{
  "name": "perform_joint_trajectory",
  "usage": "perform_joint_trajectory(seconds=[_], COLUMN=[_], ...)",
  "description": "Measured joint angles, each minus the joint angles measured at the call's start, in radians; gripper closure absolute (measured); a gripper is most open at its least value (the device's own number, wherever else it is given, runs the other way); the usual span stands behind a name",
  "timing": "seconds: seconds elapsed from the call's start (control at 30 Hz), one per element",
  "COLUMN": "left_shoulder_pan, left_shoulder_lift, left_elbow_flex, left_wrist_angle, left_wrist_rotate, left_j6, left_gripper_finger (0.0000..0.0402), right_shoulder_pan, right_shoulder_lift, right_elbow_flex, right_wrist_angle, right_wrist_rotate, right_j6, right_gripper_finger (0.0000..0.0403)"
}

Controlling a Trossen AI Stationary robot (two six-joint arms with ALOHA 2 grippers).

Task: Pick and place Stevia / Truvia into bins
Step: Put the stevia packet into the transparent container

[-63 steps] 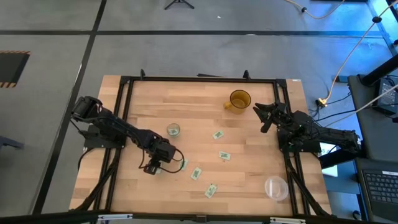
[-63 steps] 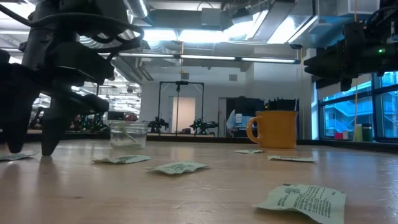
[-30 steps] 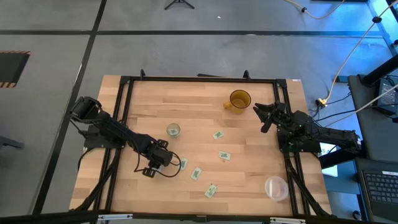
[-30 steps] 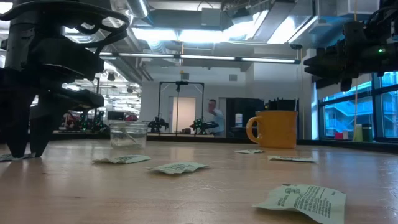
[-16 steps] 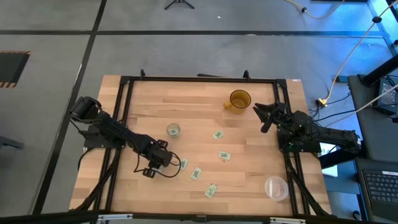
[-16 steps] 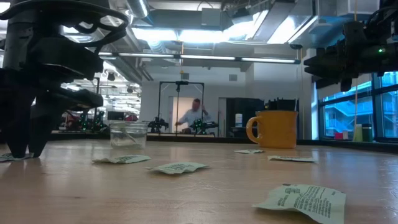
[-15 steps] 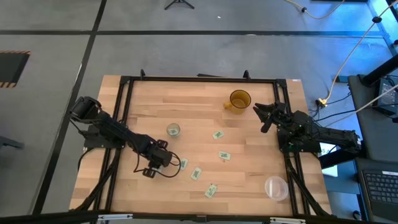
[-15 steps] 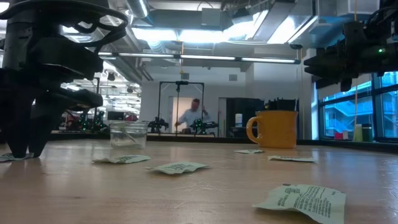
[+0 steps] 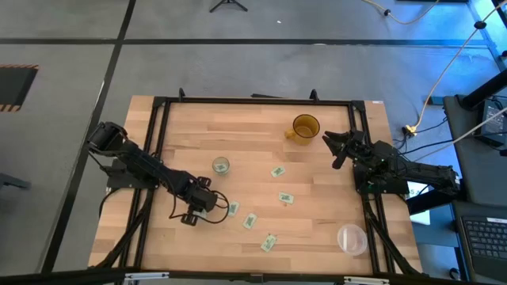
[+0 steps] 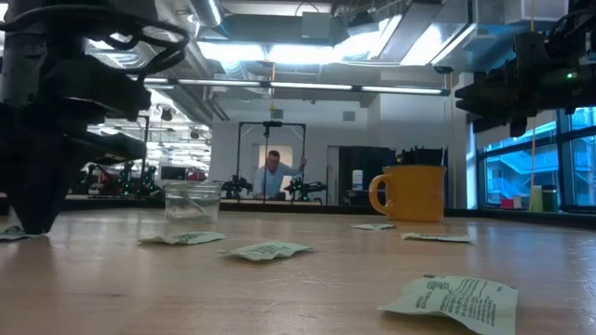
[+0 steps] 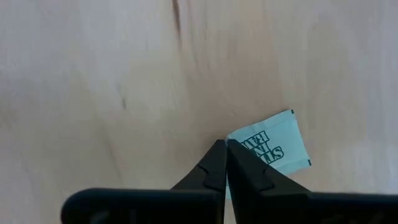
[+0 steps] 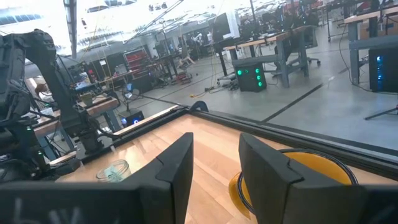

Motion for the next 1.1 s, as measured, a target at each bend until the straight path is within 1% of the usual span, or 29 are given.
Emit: perform_joint_trajectory(seconds=[0.07,0.17,0.27,0.33,0.43,0.53,0.6,0.67,0.73,0.83,0.93,1.03,1.1], left_shoulder_pan=[0.002,0.004,0.004,0.004,0.016,0.038,0.061,0.096,0.135,0.183,0.208,0.211,0.21], left_shoulder_lift=[-0.026,-0.088,-0.144,-0.181,-0.212,-0.228,-0.226,-0.212,-0.188,-0.14,-0.095,-0.04,-0.009], left_elbow_flex=[0.005,0.051,0.092,0.128,0.168,0.203,0.209,0.205,0.2,0.198,0.198,0.198,0.198], left_wrist_angle=[-0.049,-0.127,-0.211,-0.225,-0.262,-0.249,-0.247,-0.228,-0.228,-0.226,-0.209,-0.193,-0.19], left_wrist_rotate=[-0.014,-0.055,-0.138,-0.252,-0.468,-0.662,-0.76,-0.835,-0.879,-0.91,-0.898,-0.878,-0.878], left_j6=[-0.019,-0.037,-0.038,-0.037,-0.035,0.02,0.075,0.107,0.107,0.089,0.089,0.126,0.117], left_gripper_finger=[0.0399,0.0399,0.0399,0.0399,0.0399,0.0399,0.0399,0.0399,0.0399,0.0399,0.0399,0.0399,0.0399], right_shoulder_pan=[0.0,0.0,0.0,0.0,0.0,0.0,0.0,0.0,0.0,0.0,0.0,0.0,0.0], right_shoulder_lift=[0.0,0.0,0.0,0.0,0.0,0.0,0.0,0.0,0.0,0.0,0.0,0.0,0.0], right_elbow_flex=[0.0,0.0,0.0,0.0,0.0,0.0,0.0,0.0,0.0,0.0,0.0,0.0,0.0], right_wrist_angle=[0.0,0.0,0.0,0.0,0.0,0.0,0.0,0.0,0.0,0.0,0.0,0.0,0.0], right_wrist_rotate=[0.0,0.0,0.0,0.0,0.0,0.0,0.0,0.0,0.0,0.0,0.0,0.0,0.0], right_j6=[0.0,0.0,-0.001,0.0,0.001,0.002,0.002,0.002,0.003,0.003,0.004,0.004,0.003], right_gripper_finger=[0.0269,0.0269,0.0269,0.0269,0.0269,0.0269,0.0269,0.0269,0.0269,0.0269,0.0269,0.0269,0.0269])
